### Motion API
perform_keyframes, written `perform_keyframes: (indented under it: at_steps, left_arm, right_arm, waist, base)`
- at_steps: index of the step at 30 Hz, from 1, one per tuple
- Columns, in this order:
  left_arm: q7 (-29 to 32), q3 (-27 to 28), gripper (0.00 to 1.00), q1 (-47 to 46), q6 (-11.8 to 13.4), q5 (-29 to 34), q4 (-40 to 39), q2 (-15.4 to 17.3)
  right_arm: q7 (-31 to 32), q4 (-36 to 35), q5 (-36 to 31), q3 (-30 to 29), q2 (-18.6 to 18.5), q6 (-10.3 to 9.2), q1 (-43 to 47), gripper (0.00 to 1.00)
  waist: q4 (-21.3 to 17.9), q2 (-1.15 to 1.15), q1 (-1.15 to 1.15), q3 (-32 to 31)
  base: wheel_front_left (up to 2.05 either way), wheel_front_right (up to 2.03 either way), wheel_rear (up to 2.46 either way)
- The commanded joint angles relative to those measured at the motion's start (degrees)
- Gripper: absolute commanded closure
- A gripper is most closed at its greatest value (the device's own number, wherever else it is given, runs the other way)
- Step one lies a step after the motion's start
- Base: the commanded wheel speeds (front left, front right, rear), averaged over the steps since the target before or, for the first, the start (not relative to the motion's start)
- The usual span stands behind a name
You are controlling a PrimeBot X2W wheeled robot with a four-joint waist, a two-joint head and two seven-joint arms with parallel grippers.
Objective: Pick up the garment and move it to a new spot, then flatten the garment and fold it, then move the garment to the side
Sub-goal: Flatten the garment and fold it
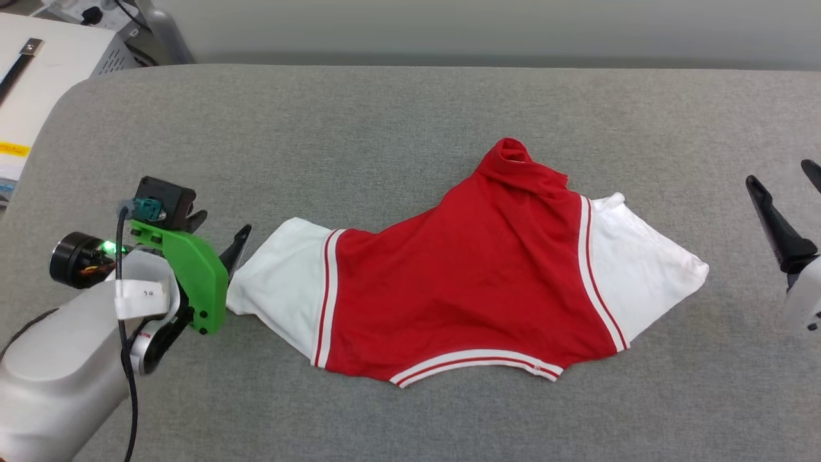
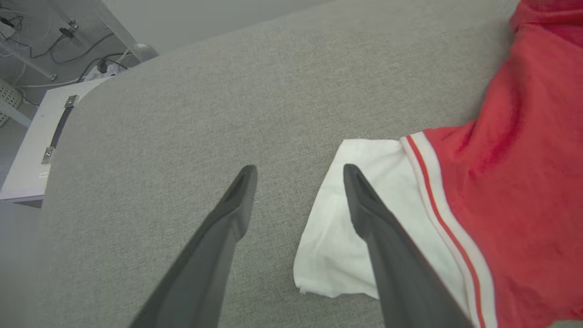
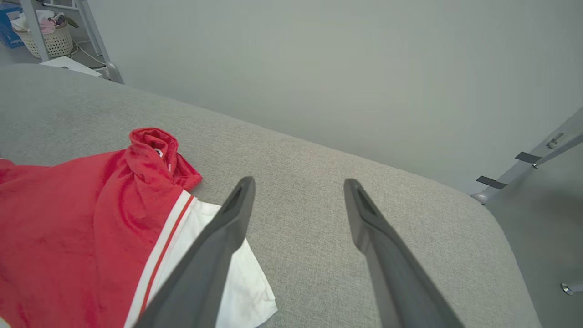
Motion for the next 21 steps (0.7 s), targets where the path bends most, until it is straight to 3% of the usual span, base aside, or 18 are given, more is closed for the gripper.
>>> perform_keyframes:
  at_steps: [1, 6, 13, 17, 21]
  left_arm:
    - [-2.8, 0.7, 0.0, 1.5, 1.9, 1.1, -1.1, -0.4]
    - [-11.0, 3.1, 0.0, 4.3, 7.4, 2.3, -5.5, -1.2]
    - [-16.9, 6.4, 0.0, 7.9, 13.8, 3.6, -9.5, -2.0]
    - [-17.9, 9.1, 0.0, 9.2, 16.9, 6.3, -11.6, -2.8]
    - [-18.1, 14.2, 0.0, 10.9, 19.3, 10.7, -14.6, -4.7]
  right_arm:
    - [1.8, -0.3, 0.9, 0.5, -1.4, -0.03, -1.2, 0.0]
    - [10.1, 0.5, 6.1, 3.3, -6.3, -0.03, -4.0, 0.0]
    - [28.1, 3.4, 15.5, 10.8, -14.5, -0.03, -7.2, 0.0]
    - [35.1, 5.5, 17.4, 14.3, -16.6, -0.03, -9.2, 0.0]
    - [37.5, 8.4, 17.9, 16.6, -16.5, -0.03, -11.7, 0.0]
  waist:
    - [1.3, 0.0, 0.0, -0.8]
    - [3.0, 0.0, 0.0, -0.9]
    - [5.4, 0.0, 0.0, 0.4]
    - [6.5, 0.0, 0.0, 1.9]
    - [7.9, 0.0, 0.0, 3.8]
  base:
    - [0.0, 0.0, 0.0]
    - [0.0, 0.0, 0.0]
    - [0.0, 0.0, 0.0]
    - [0.0, 0.0, 0.0]
    - [0.0, 0.0, 0.0]
